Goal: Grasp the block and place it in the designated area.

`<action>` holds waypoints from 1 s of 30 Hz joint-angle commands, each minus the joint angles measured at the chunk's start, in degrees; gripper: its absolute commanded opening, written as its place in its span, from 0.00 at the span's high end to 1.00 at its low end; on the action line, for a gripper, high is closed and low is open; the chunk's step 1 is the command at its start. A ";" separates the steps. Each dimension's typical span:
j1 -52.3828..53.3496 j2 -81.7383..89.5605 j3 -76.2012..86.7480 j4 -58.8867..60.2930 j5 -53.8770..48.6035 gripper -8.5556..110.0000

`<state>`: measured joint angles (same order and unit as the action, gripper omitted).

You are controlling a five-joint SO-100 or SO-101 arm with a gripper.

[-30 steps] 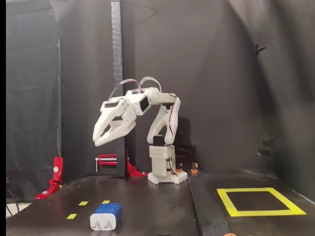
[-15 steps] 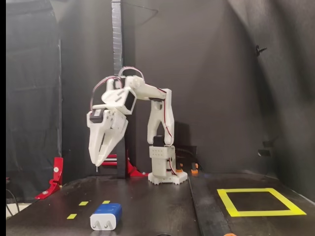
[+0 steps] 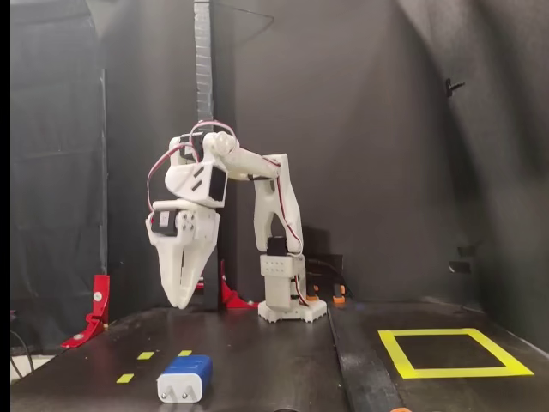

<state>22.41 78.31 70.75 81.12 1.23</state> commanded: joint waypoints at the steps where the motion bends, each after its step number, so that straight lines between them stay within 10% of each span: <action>1: -0.62 0.26 -2.46 0.26 -0.62 0.93; 11: -0.18 0.62 -2.20 0.09 -15.47 0.93; 30: -1.14 1.49 -1.05 5.19 -103.18 0.93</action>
<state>21.18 78.22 70.75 84.55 -93.60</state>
